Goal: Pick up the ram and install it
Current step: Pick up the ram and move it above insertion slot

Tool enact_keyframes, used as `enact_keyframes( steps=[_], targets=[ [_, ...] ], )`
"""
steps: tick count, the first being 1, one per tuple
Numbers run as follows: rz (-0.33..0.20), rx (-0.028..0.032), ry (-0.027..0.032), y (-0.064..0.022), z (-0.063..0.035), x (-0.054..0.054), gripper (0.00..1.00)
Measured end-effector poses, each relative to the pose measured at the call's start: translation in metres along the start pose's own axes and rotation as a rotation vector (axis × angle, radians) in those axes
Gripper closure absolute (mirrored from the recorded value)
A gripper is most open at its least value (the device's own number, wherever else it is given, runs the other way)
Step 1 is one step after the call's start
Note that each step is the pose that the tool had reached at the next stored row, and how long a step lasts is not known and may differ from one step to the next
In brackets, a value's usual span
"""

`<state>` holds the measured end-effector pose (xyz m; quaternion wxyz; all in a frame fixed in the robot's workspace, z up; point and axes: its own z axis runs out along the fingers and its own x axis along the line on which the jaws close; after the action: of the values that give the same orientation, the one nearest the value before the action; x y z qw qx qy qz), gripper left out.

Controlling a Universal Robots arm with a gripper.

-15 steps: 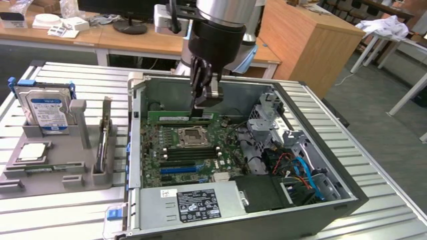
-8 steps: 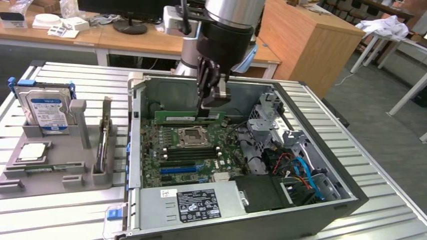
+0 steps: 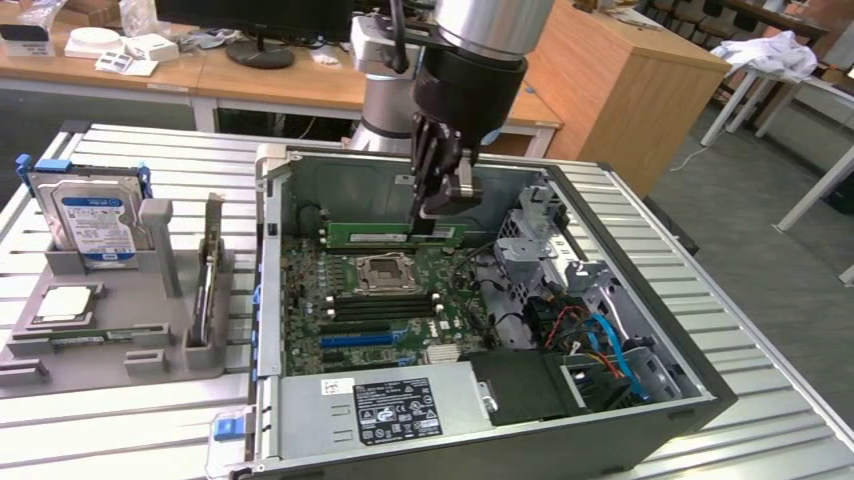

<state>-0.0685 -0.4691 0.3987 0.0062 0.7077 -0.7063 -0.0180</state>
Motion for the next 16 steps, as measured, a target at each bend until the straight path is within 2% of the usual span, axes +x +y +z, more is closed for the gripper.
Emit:
enact_keyframes(
  steps=[7,16],
  targets=[
    [0.000,0.0000,-0.0001,-0.0104,-0.0003,0.0002,0.88],
    [0.000,0.0000,0.0000,-0.0110,-0.0004,0.0001,0.88]
  ],
)
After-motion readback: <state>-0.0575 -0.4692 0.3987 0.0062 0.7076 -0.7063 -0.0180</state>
